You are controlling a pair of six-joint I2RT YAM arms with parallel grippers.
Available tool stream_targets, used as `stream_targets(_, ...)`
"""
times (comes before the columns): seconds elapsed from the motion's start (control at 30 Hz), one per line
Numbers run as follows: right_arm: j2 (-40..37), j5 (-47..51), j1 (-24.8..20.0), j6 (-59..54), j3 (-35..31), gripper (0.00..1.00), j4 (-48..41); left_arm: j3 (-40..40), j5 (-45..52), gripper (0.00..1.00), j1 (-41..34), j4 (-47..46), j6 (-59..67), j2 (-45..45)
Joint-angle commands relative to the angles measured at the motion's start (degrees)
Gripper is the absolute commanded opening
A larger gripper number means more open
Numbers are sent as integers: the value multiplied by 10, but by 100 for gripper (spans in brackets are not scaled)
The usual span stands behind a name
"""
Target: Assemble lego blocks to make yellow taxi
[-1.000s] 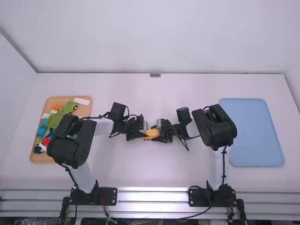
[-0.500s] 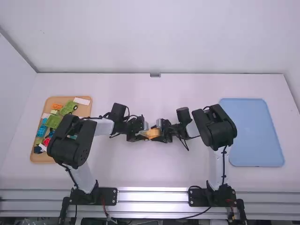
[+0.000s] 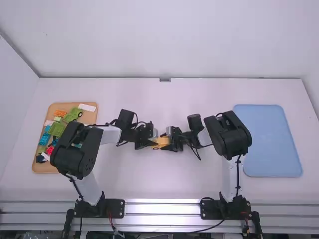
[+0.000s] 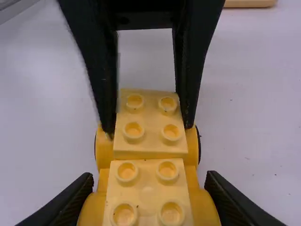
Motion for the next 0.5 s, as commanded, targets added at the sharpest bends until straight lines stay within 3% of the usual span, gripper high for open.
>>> stream_targets(0.0,9,29,3,6,-1,49,-7,6,13,22,-5,-5,-1,7)
stream_targets(0.2,9,29,3,6,-1,49,-7,5,11,17,-5,-6,-1,7)
stream_targets(0.23,9,29,3,6,-1,48,-7,5,11,22,-5,-6,-1,7)
stream_targets(0.3,9,29,3,6,-1,49,-7,4,14,48,-5,-5,-1,7)
stream_targets(0.37,9,29,3,6,-1,49,-8,3,23,57,-5,-3,-1,7)
stream_targets(0.47,9,29,3,6,-1,50,-9,3,45,59,-5,1,3,7)
